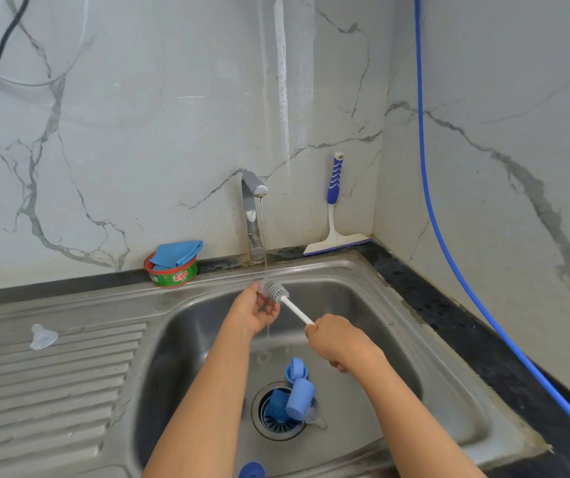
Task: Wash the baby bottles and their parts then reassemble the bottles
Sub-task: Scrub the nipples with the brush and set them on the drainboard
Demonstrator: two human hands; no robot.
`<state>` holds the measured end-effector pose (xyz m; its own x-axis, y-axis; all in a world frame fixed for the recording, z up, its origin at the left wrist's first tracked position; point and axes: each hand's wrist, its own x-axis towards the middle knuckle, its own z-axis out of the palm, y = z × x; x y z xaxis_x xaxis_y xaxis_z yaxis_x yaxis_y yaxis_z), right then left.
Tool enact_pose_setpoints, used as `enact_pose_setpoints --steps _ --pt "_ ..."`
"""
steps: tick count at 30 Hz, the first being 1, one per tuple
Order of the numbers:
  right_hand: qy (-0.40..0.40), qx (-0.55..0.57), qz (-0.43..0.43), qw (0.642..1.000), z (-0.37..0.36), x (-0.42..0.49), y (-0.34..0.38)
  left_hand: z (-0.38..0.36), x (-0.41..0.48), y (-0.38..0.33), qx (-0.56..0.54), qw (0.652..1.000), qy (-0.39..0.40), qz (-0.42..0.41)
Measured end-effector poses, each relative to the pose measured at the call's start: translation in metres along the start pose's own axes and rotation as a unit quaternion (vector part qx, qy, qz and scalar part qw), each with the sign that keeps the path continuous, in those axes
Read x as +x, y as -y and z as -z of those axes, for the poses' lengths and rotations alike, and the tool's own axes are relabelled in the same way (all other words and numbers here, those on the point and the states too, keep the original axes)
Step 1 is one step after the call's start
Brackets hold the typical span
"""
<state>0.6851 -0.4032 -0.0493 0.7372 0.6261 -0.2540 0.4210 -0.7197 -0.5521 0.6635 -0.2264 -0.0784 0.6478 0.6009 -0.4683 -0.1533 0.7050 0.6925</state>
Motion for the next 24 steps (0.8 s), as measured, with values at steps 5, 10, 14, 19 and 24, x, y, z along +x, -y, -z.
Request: enact_pose_setpoints --steps 5,10,14,19,24 --pt "0.041 -0.035 0.011 0.999 -0.004 -0.003 0.003 0.009 -0.005 0.001 -0.028 0.999 -0.001 -0.019" --pt "0.126 0.114 -0.005 0.985 -0.012 -0.005 0.009 0.028 -0.008 0.007 -0.040 0.998 0.035 -0.024" --pt "0.289 0.375 -0.073 0.878 -0.014 -0.002 0.010 0.032 -0.017 -0.010 -0.049 0.995 0.078 -0.045" --pt "0.326 0.420 -0.093 0.842 -0.022 -0.004 0.016 0.037 -0.024 -0.014 -0.042 0.996 0.047 -0.061" --pt "0.104 0.121 0.038 0.986 -0.043 -0.017 0.025 0.051 -0.025 -0.003 -0.015 0.997 -0.035 -0.070"
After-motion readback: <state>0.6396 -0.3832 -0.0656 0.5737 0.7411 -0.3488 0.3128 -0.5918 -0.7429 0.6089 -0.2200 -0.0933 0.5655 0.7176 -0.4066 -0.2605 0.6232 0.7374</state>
